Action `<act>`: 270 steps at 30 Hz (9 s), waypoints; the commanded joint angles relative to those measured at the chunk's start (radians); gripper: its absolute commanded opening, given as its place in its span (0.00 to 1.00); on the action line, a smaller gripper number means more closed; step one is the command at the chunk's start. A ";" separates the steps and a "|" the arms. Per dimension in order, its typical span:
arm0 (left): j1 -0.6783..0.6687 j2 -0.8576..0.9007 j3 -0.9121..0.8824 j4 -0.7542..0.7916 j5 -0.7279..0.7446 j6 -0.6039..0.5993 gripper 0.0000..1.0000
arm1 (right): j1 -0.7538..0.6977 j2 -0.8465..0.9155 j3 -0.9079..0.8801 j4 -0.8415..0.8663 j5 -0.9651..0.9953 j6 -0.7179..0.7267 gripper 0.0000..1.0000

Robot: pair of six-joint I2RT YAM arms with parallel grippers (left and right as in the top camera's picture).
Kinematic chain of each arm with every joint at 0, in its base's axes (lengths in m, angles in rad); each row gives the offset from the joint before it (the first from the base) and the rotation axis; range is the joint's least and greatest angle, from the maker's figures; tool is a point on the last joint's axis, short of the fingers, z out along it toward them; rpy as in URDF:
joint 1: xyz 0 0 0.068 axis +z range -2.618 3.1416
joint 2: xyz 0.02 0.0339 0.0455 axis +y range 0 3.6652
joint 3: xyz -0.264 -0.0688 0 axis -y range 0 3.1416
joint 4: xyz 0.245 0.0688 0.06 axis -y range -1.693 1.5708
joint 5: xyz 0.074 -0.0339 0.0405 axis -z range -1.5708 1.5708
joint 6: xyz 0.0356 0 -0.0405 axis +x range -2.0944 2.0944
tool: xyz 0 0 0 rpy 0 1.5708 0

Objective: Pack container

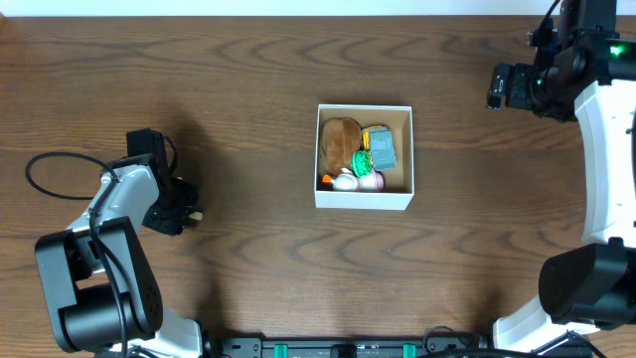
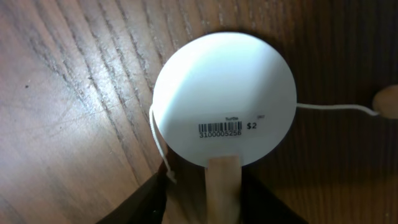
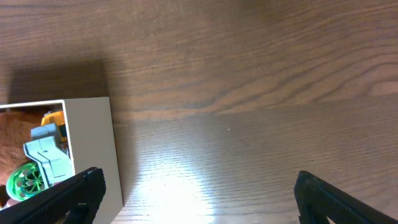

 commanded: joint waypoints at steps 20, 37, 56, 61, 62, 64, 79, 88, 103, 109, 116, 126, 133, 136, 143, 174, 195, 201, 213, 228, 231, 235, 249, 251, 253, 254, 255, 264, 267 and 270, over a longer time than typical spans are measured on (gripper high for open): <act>0.005 0.004 -0.003 0.000 -0.018 0.000 0.12 | 0.001 -0.001 0.009 -0.001 0.000 -0.003 0.99; -0.192 -0.129 0.305 -0.005 0.006 0.373 0.06 | 0.001 -0.002 0.009 0.000 0.000 -0.003 0.99; -0.749 -0.026 0.436 0.111 0.005 0.858 0.06 | 0.001 -0.002 0.009 -0.001 0.000 0.003 0.99; -0.785 0.015 0.436 0.109 0.005 0.858 0.06 | 0.001 -0.002 0.009 -0.001 0.000 0.005 0.99; -0.789 0.016 0.436 0.109 0.005 0.858 0.06 | 0.001 -0.002 0.009 0.000 0.000 0.005 0.99; -0.792 0.016 0.436 0.108 0.005 0.858 0.06 | 0.001 -0.002 0.009 0.000 0.000 0.005 0.99; -0.792 0.016 0.436 0.071 0.019 0.854 0.59 | 0.001 -0.002 0.009 0.000 0.000 0.005 0.99; -0.792 0.016 0.436 0.071 0.019 0.854 0.61 | 0.001 -0.002 0.009 0.000 0.000 0.005 0.99; -0.605 -0.105 0.436 0.071 0.019 0.750 0.97 | -0.001 -0.002 0.009 0.072 0.099 -0.033 0.99; -0.444 -0.113 0.436 0.080 0.019 0.695 0.98 | 0.103 0.000 0.009 0.187 0.183 -0.032 0.99; -0.298 -0.101 0.436 0.178 0.019 0.695 0.98 | 0.201 0.080 0.009 0.370 0.238 0.020 0.99; -0.211 -0.190 0.435 0.105 0.019 0.696 0.98 | 0.134 0.085 0.009 0.357 0.111 0.156 0.99; -0.211 -0.333 0.368 0.014 0.019 0.762 0.98 | 0.131 -0.036 -0.018 0.280 0.109 0.135 0.99; -0.211 -0.412 0.299 0.017 0.020 0.772 0.98 | 0.141 -0.111 -0.093 0.299 0.126 0.136 0.99; -0.211 -0.656 0.065 0.071 0.020 0.787 0.98 | 0.168 -0.381 -0.446 0.460 0.161 0.156 0.99; -0.211 -1.135 -0.227 -0.013 0.019 0.786 0.98 | 0.167 -0.902 -1.064 0.550 0.285 0.245 0.99; -0.211 -1.135 -0.227 -0.013 0.019 0.786 0.98 | 0.178 -1.020 -1.133 0.592 0.151 0.131 0.99; -0.211 -1.135 -0.227 -0.013 0.019 0.786 0.98 | 0.184 -1.293 -1.350 0.760 0.138 0.124 0.99; -0.211 -1.135 -0.227 -0.013 0.019 0.786 0.98 | 0.184 -1.638 -1.711 1.081 0.142 0.084 0.99; -0.211 -1.135 -0.227 -0.013 0.019 0.786 0.98 | 0.153 -1.783 -1.825 1.155 0.128 -0.060 0.99; -0.211 -1.135 -0.227 -0.013 0.019 0.786 0.98 | 0.145 -1.783 -1.825 1.152 0.109 -0.112 0.99; -0.211 -1.135 -0.227 -0.013 0.019 0.786 0.98 | 0.141 -1.783 -1.825 1.148 0.095 -0.119 0.99; -0.211 -1.135 -0.227 -0.013 0.019 0.786 0.98 | 0.141 -1.782 -1.825 1.150 0.078 -0.104 0.99; -0.211 -1.135 -0.227 -0.013 0.019 0.786 0.98 | 0.141 -1.782 -1.825 1.150 0.078 -0.103 0.99; -0.211 -1.135 -0.227 -0.013 0.019 0.786 0.98 | 0.141 -1.783 -1.825 1.149 0.078 -0.103 0.99; -0.211 -1.135 -0.227 -0.013 0.019 0.786 0.98 | 0.141 -1.782 -1.825 1.150 0.078 -0.104 0.99; -0.211 -1.135 -0.227 -0.013 0.019 0.786 0.98 | 0.141 -1.783 -1.825 1.150 0.078 -0.104 0.99; -0.211 -1.135 -0.227 -0.013 0.019 0.786 0.98 | 0.141 -1.783 -1.825 1.150 0.078 -0.104 0.99; -0.211 -1.135 -0.227 -0.013 0.019 0.786 0.98 | 0.141 -1.782 -1.825 1.150 0.078 -0.103 0.99; -0.211 -1.135 -0.227 -0.013 0.019 0.786 0.98 | 0.141 -1.782 -1.825 1.150 0.078 -0.104 0.99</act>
